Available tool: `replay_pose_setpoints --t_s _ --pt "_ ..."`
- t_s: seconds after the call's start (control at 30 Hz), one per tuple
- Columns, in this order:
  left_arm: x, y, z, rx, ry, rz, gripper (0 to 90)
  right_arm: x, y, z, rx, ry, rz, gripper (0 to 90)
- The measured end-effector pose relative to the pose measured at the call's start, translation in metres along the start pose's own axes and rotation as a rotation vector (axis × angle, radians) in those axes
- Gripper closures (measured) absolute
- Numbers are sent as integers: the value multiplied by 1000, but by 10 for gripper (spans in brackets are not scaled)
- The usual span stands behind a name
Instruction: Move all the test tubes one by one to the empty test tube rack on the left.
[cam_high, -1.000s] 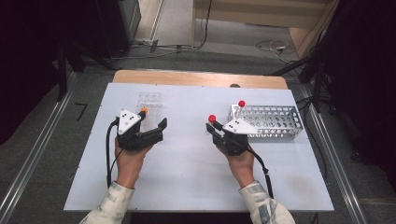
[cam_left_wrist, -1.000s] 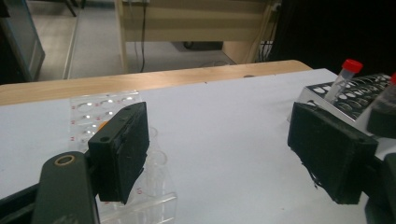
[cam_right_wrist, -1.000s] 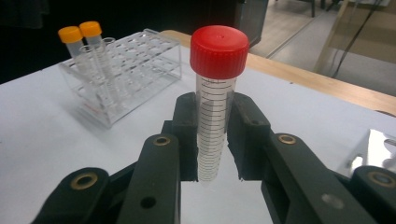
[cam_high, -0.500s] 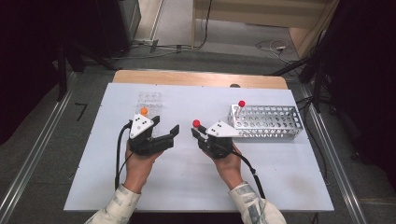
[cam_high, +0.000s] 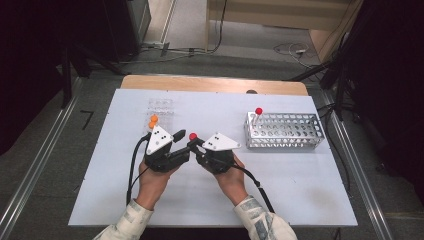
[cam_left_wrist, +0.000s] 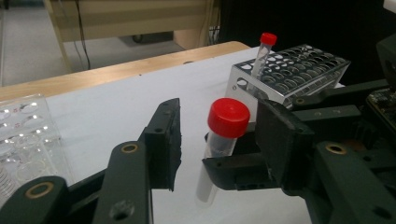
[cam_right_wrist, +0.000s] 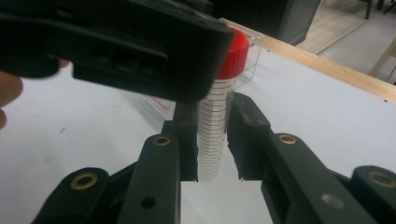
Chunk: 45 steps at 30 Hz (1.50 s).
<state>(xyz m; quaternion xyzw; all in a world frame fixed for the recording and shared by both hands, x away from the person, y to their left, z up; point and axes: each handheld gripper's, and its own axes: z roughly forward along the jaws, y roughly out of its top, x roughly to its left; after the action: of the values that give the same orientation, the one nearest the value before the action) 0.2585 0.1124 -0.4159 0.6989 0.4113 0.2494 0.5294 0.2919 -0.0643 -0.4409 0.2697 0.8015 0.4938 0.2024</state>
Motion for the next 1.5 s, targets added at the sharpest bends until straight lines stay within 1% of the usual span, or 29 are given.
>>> replay_pose_setpoints --t_s 0.03,0.1,0.23,0.33,0.43,0.5,0.53,0.67,0.83,0.93,1.03,1.17,1.27,1.37,1.5 --pt "-1 0 0 -1 2 3 548 1 1 0 -3 6 5 708" --pt "-1 0 0 0 -1 13 591 3 2 1 -6 10 -5 708" --pt "-3 -1 0 -1 10 23 676 6 3 1 -7 19 -10 708" --pt "-1 0 0 0 8 23 700 7 3 1 -1 19 -9 700" --pt "2 1 -3 -5 8 16 703 5 3 0 5 32 -5 581" --pt "6 2 -6 -9 6 -2 703 4 3 -1 18 42 -3 486" --pt "9 2 -8 -13 8 -12 702 3 3 -1 26 45 -4 455" --pt "19 3 -16 -16 29 -33 702 -4 0 -9 42 41 0 391" --pt "28 6 -29 -31 59 -41 703 -15 -9 -21 50 23 15 385" --pt "35 10 -38 -50 76 -61 703 -22 -14 -29 54 9 24 384" --pt "43 13 -46 -60 96 -69 703 -27 -17 -35 57 -4 27 384" --pt "54 17 -54 -72 128 -85 703 -34 -20 -39 62 -21 29 383" --pt "61 18 -57 -77 156 -87 703 -36 -21 -41 63 -27 38 383" --pt "68 20 -60 -82 181 -93 703 -38 -22 -41 65 -31 32 383" --pt "78 21 -63 -84 224 -93 703 -40 -22 -42 62 -34 38 383"
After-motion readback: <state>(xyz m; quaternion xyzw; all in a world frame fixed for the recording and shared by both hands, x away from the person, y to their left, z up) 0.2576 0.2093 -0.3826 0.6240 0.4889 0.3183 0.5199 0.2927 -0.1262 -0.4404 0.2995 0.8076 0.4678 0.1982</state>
